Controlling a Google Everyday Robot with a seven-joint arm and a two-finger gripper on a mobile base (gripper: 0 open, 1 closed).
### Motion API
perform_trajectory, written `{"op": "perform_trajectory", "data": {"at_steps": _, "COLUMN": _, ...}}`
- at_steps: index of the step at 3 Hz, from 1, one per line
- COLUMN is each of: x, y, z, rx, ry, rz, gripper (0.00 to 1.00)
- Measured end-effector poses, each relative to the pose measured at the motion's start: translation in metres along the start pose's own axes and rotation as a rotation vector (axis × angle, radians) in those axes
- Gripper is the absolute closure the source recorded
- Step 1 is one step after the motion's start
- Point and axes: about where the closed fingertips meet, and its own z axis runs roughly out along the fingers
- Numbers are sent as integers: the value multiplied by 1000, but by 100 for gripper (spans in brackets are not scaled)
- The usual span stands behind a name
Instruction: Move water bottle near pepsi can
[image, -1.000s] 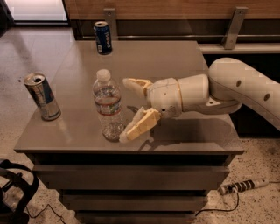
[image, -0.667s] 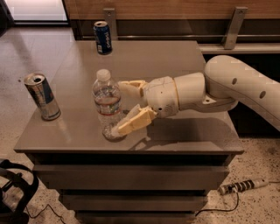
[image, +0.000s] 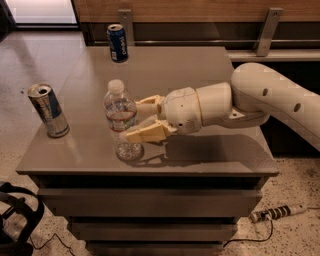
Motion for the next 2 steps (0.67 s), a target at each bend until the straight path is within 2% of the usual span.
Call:
{"op": "perform_trajectory", "data": {"at_steps": 1, "x": -1, "y": 1, "z": 2, "rx": -3, "ry": 0, "rz": -2, "gripper": 87}}
{"op": "perform_trajectory", "data": {"at_steps": 2, "x": -2, "y": 2, "z": 3, "rx": -7, "ry": 0, "rz": -4, "gripper": 100}}
